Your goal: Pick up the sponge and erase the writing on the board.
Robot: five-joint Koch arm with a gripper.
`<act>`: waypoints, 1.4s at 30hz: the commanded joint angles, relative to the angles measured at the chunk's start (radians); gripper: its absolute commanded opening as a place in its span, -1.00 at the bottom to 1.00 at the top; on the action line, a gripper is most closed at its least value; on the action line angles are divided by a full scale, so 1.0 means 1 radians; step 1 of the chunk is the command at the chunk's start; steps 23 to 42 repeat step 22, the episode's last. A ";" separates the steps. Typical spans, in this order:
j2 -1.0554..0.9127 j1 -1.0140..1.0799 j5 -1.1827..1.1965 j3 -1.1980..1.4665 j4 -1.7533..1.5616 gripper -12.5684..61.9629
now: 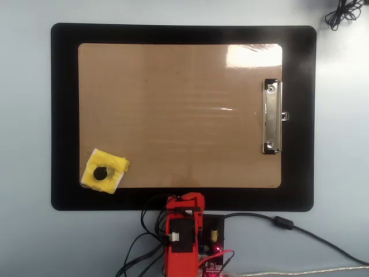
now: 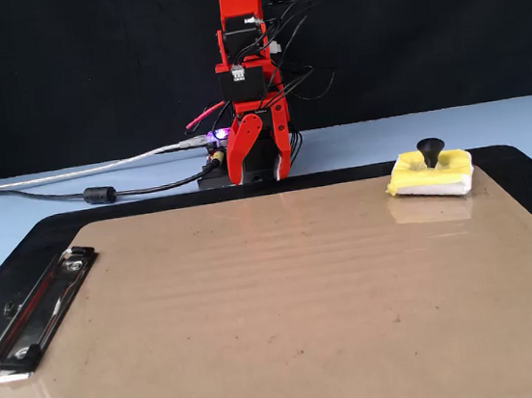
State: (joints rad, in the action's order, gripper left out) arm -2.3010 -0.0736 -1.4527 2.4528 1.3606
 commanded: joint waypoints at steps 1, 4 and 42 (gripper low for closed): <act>-0.046 -0.018 -0.055 -0.002 0.014 0.24; -0.048 -0.012 -0.054 0.008 0.012 0.24; -0.048 -0.012 -0.052 0.009 0.012 0.26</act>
